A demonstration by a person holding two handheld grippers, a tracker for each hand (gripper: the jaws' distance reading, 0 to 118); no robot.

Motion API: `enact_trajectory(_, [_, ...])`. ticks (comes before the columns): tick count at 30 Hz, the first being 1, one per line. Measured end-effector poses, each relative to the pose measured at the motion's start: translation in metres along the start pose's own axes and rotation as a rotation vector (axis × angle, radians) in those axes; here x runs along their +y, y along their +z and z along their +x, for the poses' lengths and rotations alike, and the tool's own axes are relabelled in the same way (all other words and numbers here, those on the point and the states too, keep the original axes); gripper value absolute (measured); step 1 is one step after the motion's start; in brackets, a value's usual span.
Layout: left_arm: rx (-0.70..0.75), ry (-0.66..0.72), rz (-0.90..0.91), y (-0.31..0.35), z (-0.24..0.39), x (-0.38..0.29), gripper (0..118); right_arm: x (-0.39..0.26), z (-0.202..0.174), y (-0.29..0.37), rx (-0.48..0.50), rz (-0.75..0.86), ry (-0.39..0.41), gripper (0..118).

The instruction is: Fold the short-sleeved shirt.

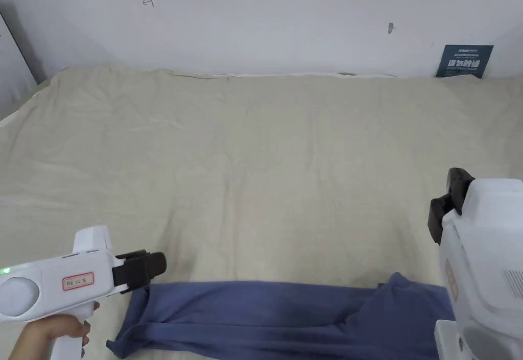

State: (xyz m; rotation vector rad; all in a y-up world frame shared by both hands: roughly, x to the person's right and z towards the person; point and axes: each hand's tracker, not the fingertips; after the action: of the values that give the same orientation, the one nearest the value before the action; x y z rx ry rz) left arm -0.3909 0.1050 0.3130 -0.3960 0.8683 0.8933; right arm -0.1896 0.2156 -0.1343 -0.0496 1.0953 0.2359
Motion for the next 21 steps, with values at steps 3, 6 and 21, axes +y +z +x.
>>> enact_trajectory(3, [-0.001,0.09,-0.03,-0.006,-0.038,-0.006,2,-0.005,-0.007,-0.006,0.01,-0.027,-0.001,1])
enact_trajectory(6, [-0.029,0.196,-0.056,-0.012,-0.08,-0.012,17,-0.01,-0.015,-0.011,0.011,-0.051,0.009,1])
enact_trajectory(21, [-0.084,0.279,-0.149,-0.039,-0.103,-0.023,91,-0.026,-0.029,-0.029,0.012,-0.138,0.046,2])
